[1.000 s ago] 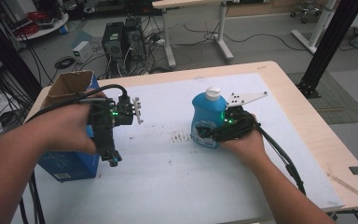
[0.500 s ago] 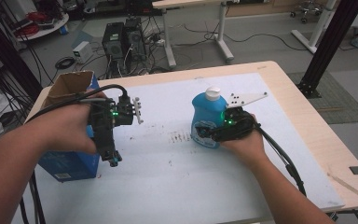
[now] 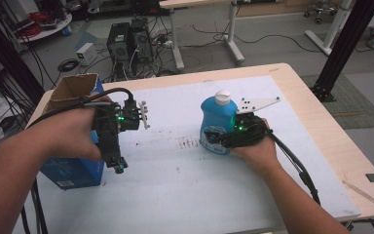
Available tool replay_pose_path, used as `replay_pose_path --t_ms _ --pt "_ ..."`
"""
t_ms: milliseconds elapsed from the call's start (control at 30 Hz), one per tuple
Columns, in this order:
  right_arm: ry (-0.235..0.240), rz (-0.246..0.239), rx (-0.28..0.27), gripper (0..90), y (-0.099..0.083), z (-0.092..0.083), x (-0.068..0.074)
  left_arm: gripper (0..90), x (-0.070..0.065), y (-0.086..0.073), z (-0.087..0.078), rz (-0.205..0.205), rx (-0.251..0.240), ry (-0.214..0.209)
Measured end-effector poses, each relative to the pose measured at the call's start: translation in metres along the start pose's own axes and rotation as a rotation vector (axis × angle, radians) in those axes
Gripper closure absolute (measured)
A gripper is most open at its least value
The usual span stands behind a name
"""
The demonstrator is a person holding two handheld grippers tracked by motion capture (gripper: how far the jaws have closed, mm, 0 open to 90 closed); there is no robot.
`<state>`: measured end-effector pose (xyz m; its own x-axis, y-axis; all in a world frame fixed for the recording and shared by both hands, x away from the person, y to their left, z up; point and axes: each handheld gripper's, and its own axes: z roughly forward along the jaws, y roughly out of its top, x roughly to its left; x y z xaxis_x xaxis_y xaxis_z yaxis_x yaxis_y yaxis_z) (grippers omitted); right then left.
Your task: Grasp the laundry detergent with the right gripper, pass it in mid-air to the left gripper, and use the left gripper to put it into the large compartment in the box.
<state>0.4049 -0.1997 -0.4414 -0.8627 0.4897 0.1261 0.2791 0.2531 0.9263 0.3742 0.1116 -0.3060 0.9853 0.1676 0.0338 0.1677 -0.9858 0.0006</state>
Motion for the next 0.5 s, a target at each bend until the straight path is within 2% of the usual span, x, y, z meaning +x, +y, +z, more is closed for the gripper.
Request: replay_pose_path --t_ms 500 --pt "-0.057 -0.042 -0.023 42.9 -0.0028 -0.0001 0.0063 1.7 0.0008 0.0022 0.0018 -0.004 0.002 0.002"
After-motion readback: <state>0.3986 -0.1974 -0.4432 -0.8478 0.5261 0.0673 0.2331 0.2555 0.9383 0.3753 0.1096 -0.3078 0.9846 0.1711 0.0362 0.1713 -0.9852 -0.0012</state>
